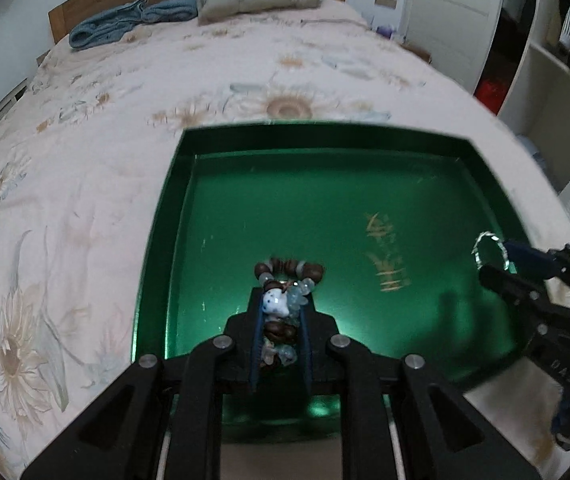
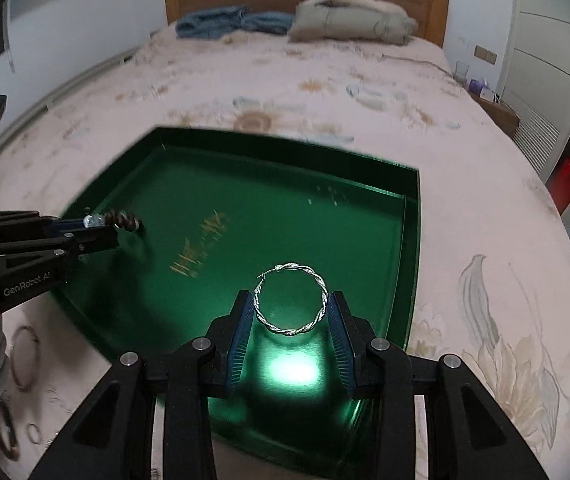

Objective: Organize jewelry
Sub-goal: 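Carry both pieces into the green tray and open both tools to release them, then move both open tools back from the tray toward the remaining jewelry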

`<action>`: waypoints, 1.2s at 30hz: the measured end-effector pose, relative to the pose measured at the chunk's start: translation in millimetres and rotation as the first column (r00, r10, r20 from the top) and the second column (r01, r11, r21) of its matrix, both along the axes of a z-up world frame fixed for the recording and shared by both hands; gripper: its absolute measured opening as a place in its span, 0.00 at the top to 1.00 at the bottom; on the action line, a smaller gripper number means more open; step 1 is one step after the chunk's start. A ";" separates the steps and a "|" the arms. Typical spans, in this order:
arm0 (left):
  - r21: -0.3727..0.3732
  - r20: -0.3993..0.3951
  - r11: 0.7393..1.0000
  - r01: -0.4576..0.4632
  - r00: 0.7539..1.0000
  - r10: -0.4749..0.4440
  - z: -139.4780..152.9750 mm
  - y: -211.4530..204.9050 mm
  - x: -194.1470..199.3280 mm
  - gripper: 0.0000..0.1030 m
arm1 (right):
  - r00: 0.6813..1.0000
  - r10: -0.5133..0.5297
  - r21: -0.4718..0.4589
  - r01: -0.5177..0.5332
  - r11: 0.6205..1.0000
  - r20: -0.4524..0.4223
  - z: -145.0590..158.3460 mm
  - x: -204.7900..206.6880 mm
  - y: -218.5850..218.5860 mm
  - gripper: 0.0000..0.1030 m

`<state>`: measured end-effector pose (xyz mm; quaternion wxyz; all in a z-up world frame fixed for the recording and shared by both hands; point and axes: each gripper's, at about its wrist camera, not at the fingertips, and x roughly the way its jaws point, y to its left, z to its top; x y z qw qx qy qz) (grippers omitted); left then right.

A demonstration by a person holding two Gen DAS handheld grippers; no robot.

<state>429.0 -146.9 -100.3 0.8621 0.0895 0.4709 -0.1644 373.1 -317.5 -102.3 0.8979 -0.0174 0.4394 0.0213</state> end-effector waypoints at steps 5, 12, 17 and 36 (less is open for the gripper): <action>0.041 0.013 0.999 -0.002 1.000 0.001 -8.4 -2.5 -2.0 0.85 | 1.000 -0.004 -0.018 0.003 1.000 -0.026 -12.9 -0.9 -1.9 0.63; 0.022 0.006 1.000 -0.022 1.000 0.021 -12.1 0.3 -1.5 0.83 | 1.000 -0.007 -0.011 0.007 1.000 -0.028 -11.7 -1.6 0.5 0.57; -0.014 0.017 1.000 -0.010 1.000 0.010 4.5 7.1 -11.7 0.82 | 1.000 -0.014 0.015 0.014 1.000 0.015 12.3 -12.1 -0.6 0.47; -0.093 0.302 0.996 0.001 0.953 0.028 184.6 129.2 -206.8 0.68 | 0.953 0.002 0.052 -0.019 0.998 0.303 151.3 -240.2 29.7 0.42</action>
